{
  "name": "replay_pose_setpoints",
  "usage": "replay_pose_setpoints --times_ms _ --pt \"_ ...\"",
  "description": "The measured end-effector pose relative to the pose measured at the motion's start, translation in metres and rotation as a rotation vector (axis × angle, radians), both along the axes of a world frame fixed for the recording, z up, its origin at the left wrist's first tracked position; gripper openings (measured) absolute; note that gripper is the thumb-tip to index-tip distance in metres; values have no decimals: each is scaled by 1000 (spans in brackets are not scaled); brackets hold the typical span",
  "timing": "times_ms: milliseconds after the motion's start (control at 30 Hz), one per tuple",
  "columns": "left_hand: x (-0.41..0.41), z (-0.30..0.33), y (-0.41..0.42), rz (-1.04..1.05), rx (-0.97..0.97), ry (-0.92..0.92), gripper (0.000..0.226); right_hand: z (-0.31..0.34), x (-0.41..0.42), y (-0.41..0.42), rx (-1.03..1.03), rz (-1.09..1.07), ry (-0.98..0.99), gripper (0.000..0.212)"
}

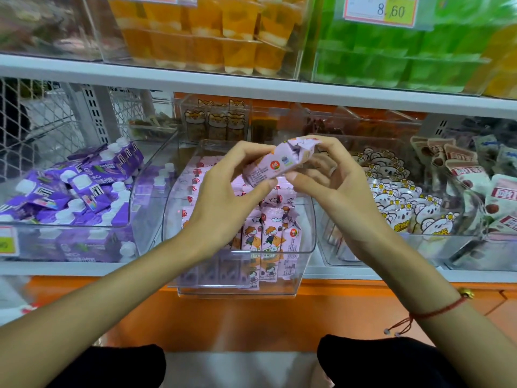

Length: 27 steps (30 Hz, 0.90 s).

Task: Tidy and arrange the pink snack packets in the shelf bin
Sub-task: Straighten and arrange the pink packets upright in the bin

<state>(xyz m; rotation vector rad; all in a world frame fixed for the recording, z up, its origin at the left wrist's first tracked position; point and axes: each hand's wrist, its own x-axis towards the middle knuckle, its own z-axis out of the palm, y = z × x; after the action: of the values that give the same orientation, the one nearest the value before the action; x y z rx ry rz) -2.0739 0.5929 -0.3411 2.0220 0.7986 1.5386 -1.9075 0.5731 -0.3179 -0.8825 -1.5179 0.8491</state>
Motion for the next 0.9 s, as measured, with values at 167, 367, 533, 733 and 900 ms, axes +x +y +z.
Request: replay_pose_setpoints --times_ms 167,367,533,733,900 --pt "1 -3 -3 142 77 46 39 0 -5 -5 9 -11 0 37" --pt "11 0 -12 241 216 129 38 4 -10 -4 -87 -223 -129 31" --pt "13 1 -13 79 8 -41 38 8 -1 -1 -208 -98 162 22" --pt "10 -11 -5 163 -101 17 47 9 17 4 67 -325 210 16" --pt "2 -26 5 280 -105 615 26 -2 24 6 250 -368 -294 19"
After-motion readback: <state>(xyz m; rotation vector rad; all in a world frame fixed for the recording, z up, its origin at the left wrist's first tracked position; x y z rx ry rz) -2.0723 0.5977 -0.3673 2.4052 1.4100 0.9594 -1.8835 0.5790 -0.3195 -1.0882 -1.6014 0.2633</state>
